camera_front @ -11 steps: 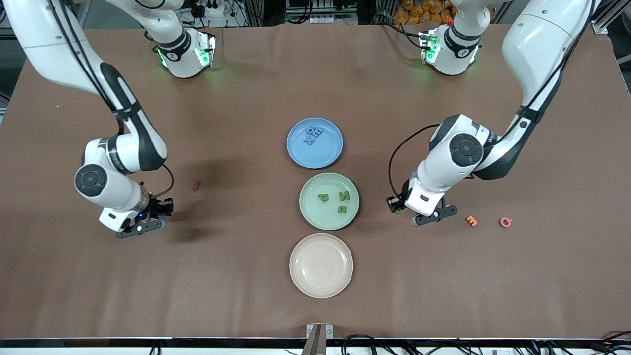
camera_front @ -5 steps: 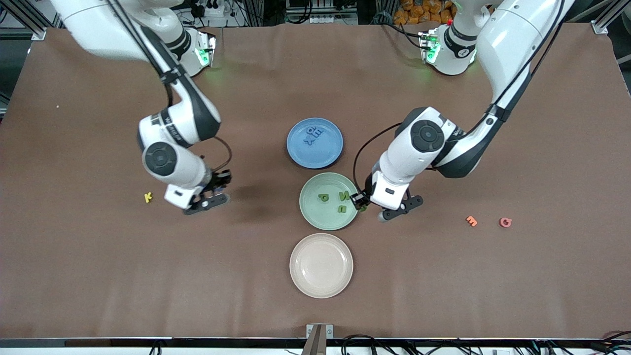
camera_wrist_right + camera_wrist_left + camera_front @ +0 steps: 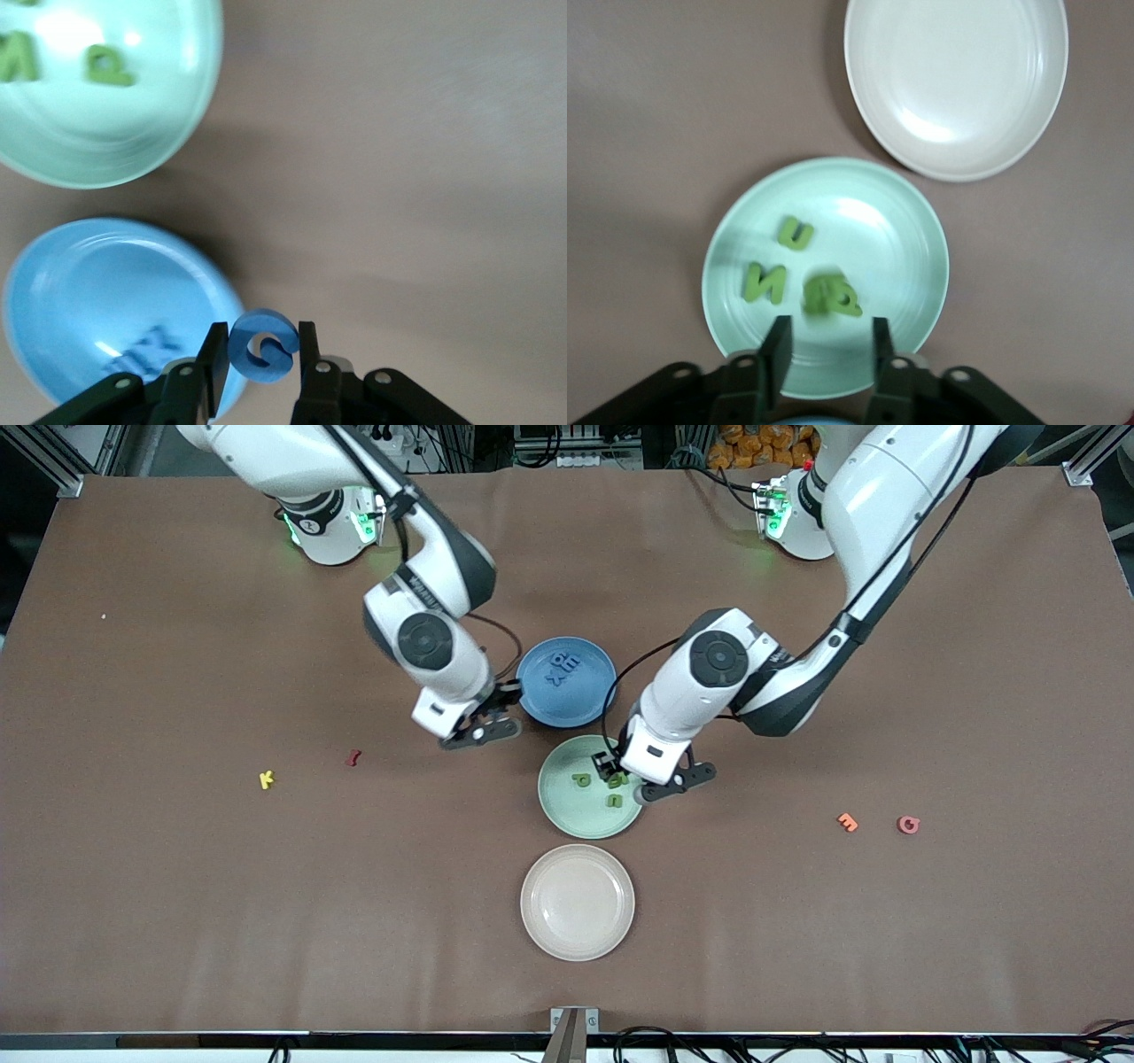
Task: Sort letters by color into matching plates
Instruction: 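Release the G on the blue plate while the left gripper drops B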
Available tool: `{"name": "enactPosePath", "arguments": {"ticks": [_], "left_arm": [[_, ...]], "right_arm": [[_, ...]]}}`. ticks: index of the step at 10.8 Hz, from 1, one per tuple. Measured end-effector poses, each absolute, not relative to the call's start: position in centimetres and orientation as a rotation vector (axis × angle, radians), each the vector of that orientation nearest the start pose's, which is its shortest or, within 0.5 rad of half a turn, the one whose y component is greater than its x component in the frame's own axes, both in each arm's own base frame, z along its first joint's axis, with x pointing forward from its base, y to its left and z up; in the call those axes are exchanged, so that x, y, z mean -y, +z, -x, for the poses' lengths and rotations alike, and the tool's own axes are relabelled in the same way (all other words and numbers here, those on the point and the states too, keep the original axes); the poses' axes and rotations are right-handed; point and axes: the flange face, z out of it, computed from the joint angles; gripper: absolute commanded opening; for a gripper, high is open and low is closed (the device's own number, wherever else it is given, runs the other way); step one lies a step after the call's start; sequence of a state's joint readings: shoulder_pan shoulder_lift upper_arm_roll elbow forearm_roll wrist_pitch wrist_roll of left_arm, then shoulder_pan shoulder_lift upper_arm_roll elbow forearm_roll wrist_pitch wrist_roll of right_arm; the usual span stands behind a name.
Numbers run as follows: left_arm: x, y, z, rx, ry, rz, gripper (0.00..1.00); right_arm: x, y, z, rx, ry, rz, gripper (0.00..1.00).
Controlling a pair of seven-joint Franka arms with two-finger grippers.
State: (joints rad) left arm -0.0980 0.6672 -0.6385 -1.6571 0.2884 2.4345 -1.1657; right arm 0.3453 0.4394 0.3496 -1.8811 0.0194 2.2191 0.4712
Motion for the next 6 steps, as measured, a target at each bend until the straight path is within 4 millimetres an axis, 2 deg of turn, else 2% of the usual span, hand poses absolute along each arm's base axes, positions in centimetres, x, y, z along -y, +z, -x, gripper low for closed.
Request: {"name": "enactPosePath", "arguments": {"ticks": [2, 4, 5, 6], "left_arm": [[42.7, 28.8, -55.5, 0.607, -0.033, 3.322, 1.00], [41.9, 28.5, -56.2, 0.622, -0.043, 3.301, 1.00], [41.2, 28.9, -57.0, 0.640, -0.060, 3.300, 1.00], [40.3, 29.5, -58.0, 0.649, -0.089, 3.296, 1.00]], "right_arm": [[-44.0, 28.2, -44.7, 0.206, 0.217, 3.033, 0.00], [-47.1, 27.2, -41.0, 0.148, 0.230, 3.045, 0.00], [-47.8, 26.6, -39.9, 0.135, 0.241, 3.051, 0.18], [-48.1, 26.0, -39.2, 0.121, 0.250, 3.055, 0.66]]}}
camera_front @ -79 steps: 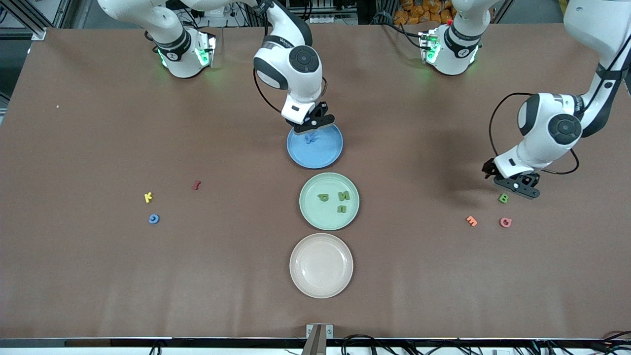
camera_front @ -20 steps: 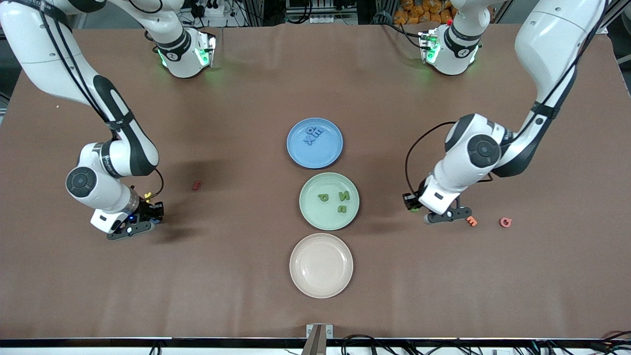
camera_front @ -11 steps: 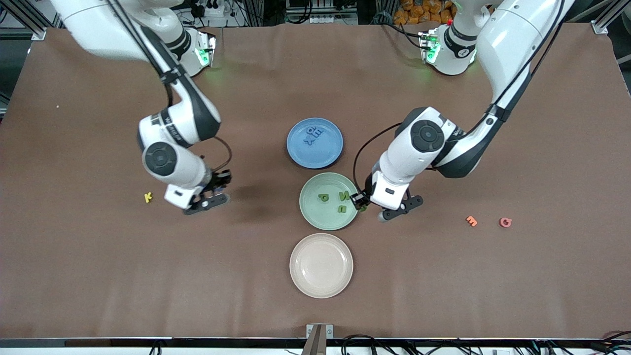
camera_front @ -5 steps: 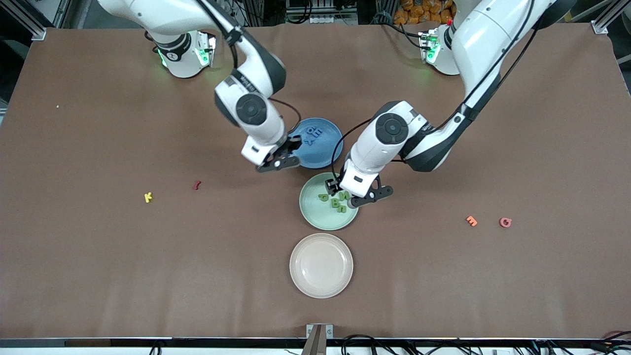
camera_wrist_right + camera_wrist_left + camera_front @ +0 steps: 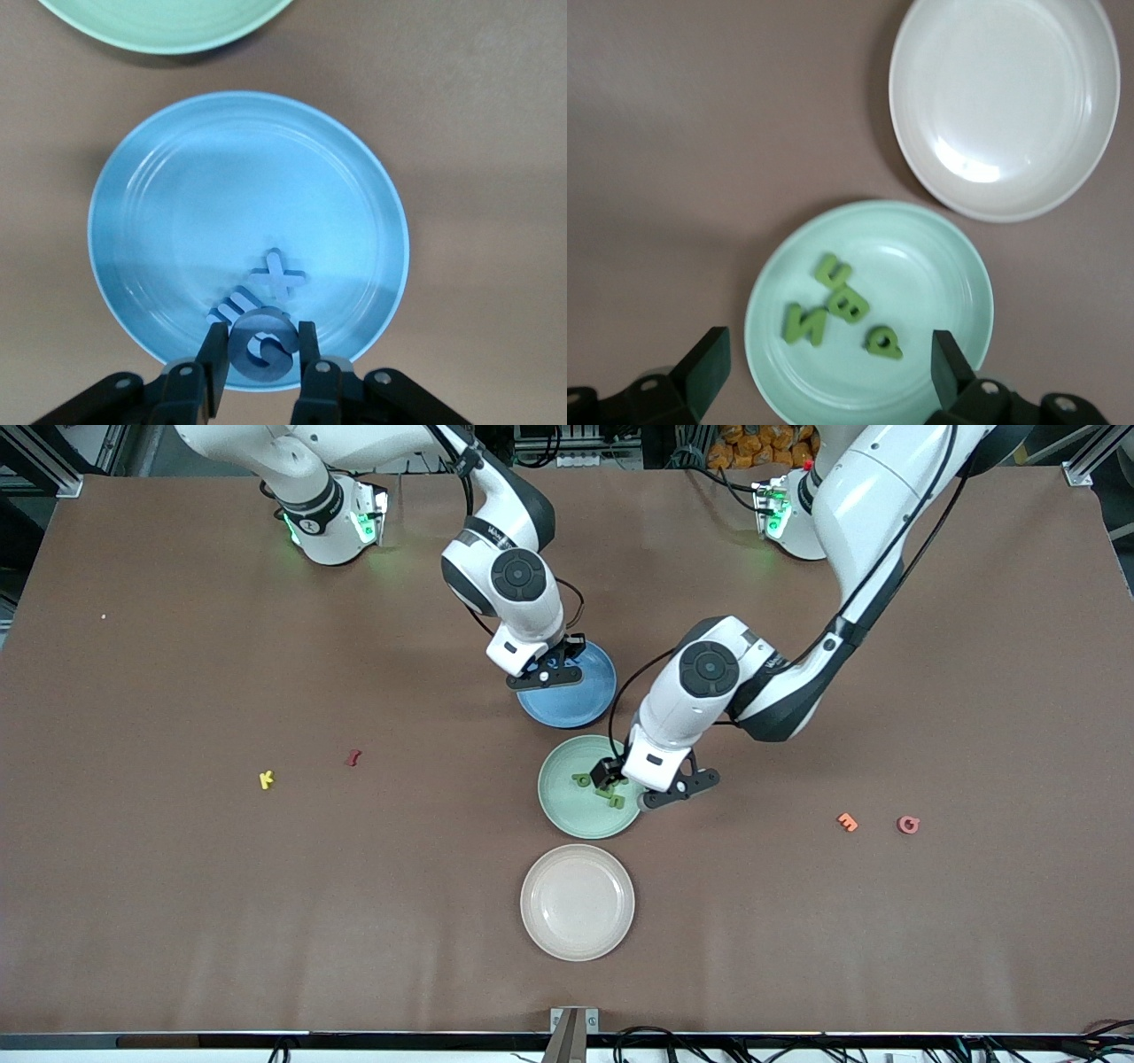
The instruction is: Sort letters by color into matching plates
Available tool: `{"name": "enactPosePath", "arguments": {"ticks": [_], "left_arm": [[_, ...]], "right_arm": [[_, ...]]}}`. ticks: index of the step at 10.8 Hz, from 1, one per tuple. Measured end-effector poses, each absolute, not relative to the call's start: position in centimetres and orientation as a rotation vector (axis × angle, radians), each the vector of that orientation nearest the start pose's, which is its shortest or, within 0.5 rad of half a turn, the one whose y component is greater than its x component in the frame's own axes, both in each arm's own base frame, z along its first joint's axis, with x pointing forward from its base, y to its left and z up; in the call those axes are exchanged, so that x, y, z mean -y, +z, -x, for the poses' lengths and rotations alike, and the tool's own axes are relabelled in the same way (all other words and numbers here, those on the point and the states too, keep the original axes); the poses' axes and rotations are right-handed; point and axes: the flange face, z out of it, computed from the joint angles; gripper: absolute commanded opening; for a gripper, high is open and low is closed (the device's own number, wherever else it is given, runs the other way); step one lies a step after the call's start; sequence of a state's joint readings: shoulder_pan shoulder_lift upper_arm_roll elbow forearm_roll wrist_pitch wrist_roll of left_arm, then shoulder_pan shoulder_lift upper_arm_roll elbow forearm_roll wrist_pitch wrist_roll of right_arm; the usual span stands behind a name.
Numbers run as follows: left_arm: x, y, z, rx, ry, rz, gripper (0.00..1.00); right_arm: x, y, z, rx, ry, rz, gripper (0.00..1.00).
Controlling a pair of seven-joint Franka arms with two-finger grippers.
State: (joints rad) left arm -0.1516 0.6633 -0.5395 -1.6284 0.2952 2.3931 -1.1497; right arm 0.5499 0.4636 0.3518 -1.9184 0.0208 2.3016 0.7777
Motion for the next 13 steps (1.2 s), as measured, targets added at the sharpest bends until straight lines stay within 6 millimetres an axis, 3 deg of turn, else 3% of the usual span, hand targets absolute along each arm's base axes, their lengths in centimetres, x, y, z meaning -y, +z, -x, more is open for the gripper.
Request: {"name": "enactPosePath", "arguments": {"ticks": [1, 4, 7, 9, 11, 13], "left_arm": [[38.8, 30.2, -59.1, 0.644, -0.123, 3.287, 1.00], [34.7, 31.3, -60.5, 0.573, -0.080, 3.204, 1.00], [31.7, 28.7, -58.9, 0.549, 0.030, 3.103, 1.00], [29.5, 27.4, -56.9, 0.504, 0.047, 3.057, 1.00], [28.5, 27.4, -54.5, 0.461, 0.005, 3.062, 1.00], [27.8, 26.9, -50.5, 0.410, -0.069, 3.082, 1.00]], "right_arm": [[-48.1, 25.6, -39.1, 0.115, 0.257, 3.058, 1.00], [-47.7, 25.5, -39.6, 0.093, 0.256, 3.061, 1.00], [-46.8, 26.6, -41.0, 0.055, 0.225, 3.052, 1.00], [-44.7, 29.5, -43.1, 0.017, 0.189, 3.053, 1.00], [-41.7, 34.3, -44.8, -0.004, 0.158, 3.073, 1.00], [-39.3, 40.0, -45.6, 0.016, 0.065, 3.069, 1.00]]}}
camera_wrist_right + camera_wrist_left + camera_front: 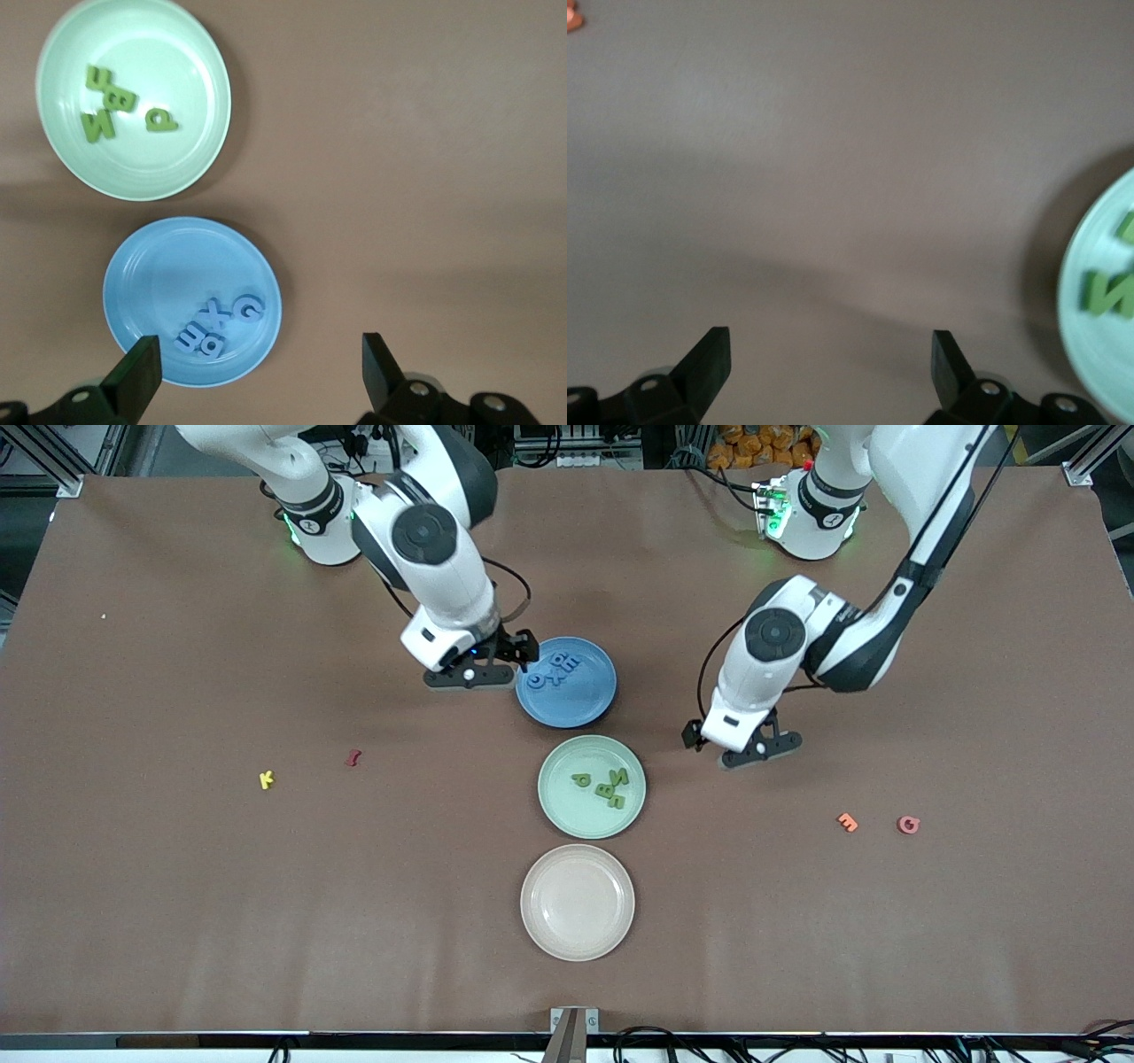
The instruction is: Sort letters by color into matching plates
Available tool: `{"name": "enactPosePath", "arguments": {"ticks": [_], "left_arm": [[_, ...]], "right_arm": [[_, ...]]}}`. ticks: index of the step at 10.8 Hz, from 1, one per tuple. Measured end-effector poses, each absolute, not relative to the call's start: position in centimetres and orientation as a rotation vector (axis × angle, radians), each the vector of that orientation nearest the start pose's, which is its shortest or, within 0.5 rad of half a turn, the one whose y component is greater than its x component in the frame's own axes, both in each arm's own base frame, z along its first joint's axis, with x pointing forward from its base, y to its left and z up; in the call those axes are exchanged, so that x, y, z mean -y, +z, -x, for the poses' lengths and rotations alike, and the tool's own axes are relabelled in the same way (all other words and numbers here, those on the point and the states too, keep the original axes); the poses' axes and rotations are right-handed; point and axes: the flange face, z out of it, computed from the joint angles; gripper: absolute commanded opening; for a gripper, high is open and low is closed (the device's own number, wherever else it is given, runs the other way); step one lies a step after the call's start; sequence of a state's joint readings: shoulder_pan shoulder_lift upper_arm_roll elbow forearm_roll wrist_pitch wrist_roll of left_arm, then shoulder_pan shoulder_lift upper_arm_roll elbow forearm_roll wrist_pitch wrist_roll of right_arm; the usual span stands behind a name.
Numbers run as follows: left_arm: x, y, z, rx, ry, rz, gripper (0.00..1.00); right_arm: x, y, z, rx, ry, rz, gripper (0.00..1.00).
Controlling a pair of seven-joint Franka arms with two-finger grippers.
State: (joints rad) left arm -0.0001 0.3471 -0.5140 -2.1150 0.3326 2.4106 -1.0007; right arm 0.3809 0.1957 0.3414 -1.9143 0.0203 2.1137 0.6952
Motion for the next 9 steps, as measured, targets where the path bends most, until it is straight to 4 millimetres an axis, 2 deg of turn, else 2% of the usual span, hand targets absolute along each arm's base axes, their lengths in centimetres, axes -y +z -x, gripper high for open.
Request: {"name": "enactPosePath", "arguments": {"ticks": [2, 3, 5, 8, 9], "left_arm": [[26.6, 26.7, -46.6, 0.368, -0.134, 3.082, 1.00], [26.1, 26.9, -45.7, 0.340, -0.151, 3.077, 1.00], [24.7, 27.7, -46.1, 0.241, -0.175, 3.074, 1.00], [20.7, 28.3, -47.9, 0.058, -0.164, 3.055, 1.00], [19.4, 28.4, -48.2, -0.021, -0.134, 3.036, 1.00]], "right_arm": [[-36.6, 45.3, -45.8, 0.202, -0.017, 3.068, 1.00], [-35.3, 47.4, -45.9, 0.248, -0.057, 3.066, 1.00], [-32.9, 49.9, -46.4, 0.233, -0.120, 3.064, 1.00], [-29.9, 50.6, -47.8, 0.165, -0.149, 3.068, 1.00], [-28.7, 51.6, -48.5, 0.129, -0.184, 3.060, 1.00]]}}
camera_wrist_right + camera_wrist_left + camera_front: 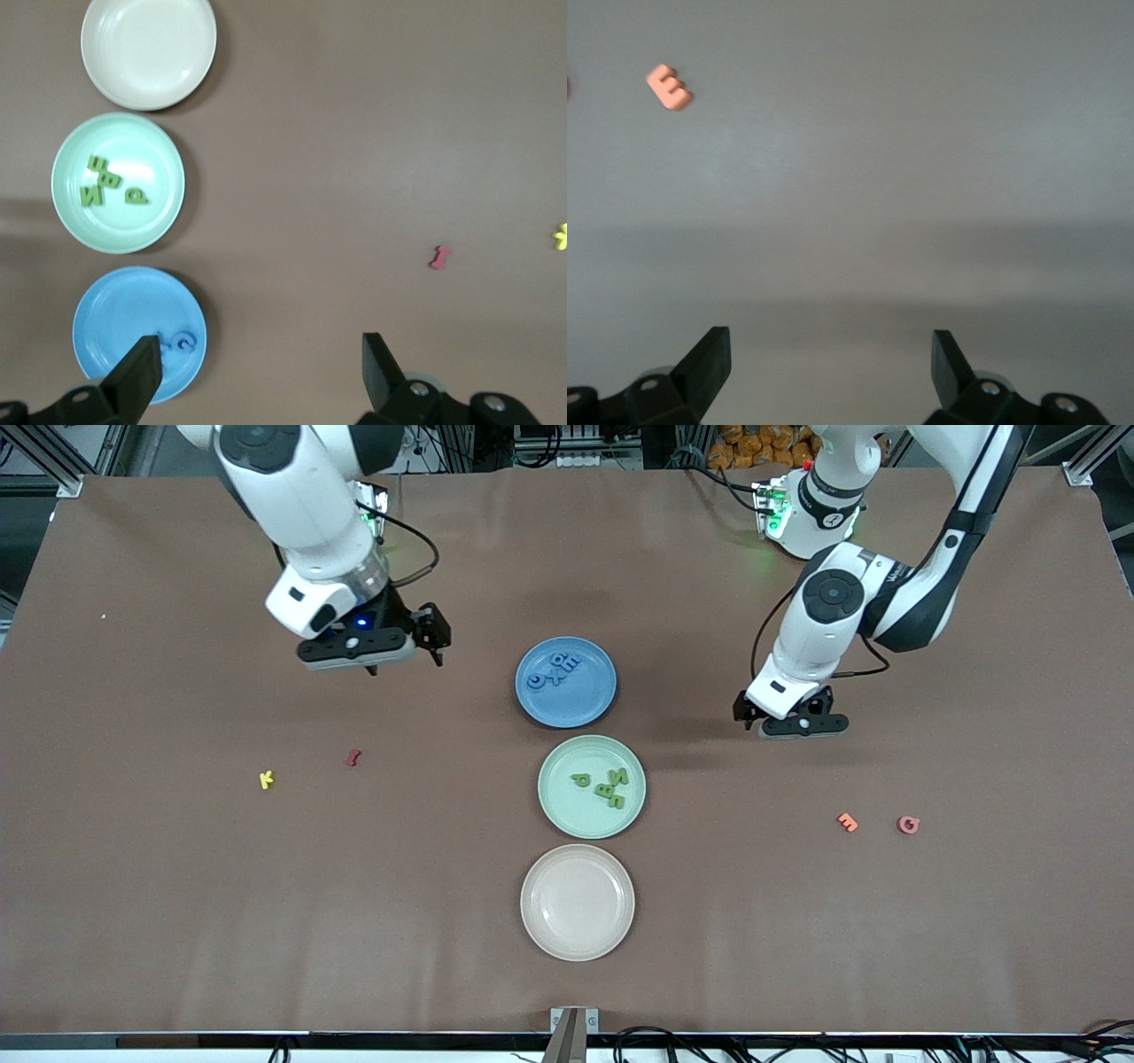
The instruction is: Sort letters by color into matching plates
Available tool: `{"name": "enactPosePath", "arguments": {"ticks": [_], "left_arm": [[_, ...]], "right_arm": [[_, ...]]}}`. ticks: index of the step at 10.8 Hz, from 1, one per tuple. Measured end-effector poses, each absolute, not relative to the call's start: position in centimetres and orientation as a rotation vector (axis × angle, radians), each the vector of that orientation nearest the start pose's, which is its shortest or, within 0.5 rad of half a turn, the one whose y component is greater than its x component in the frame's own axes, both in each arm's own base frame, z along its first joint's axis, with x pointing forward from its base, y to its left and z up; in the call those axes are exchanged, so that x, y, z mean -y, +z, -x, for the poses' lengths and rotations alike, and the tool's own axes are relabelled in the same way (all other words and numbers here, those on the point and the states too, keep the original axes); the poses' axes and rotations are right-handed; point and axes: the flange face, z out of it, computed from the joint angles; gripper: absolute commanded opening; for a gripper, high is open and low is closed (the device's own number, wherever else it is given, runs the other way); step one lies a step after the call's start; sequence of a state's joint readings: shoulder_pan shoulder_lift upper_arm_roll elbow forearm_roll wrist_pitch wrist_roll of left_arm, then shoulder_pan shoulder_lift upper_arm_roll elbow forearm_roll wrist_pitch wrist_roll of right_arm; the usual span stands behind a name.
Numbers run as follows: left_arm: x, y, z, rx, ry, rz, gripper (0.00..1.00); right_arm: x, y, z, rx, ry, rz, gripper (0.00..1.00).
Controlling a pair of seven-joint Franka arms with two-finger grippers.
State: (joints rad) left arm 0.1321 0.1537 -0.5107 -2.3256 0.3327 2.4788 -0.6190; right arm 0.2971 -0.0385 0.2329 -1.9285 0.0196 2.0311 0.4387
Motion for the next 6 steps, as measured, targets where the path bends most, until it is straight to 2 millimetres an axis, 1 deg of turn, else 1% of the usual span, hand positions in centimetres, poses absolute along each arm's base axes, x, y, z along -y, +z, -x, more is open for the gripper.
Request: {"name": "enactPosePath", "arguments": {"ticks": [1, 2, 3, 5, 6], "left_arm": [[18.4, 28.5, -48.4, -0.095, -0.080, 3.005, 1.00], [17.8, 29.1, -48.7, -0.143, -0.030, 2.979, 1.00], [17.5, 30.0, -49.2, -0.170, 0.014, 2.972, 1.00], [17.0, 33.1, -51.0, -0.187, 0.081, 2.989, 1.00], [16.2, 35.1, -52.2, -0.179, 0.101, 3.001, 1.00]], "right_arm": [[-27.5, 52.8, -48.9, 0.098, -0.220, 3.052, 1.00], [-26.4, 54.3, -49.3, 0.070, -0.259, 3.042, 1.00], [-25.3, 55.7, -49.6, 0.048, -0.292, 3.036, 1.00], [-22.3, 58.6, -49.4, -0.022, -0.290, 3.051, 1.00], [-20.1, 60.2, -49.4, -0.069, -0.251, 3.068, 1.00]]}}
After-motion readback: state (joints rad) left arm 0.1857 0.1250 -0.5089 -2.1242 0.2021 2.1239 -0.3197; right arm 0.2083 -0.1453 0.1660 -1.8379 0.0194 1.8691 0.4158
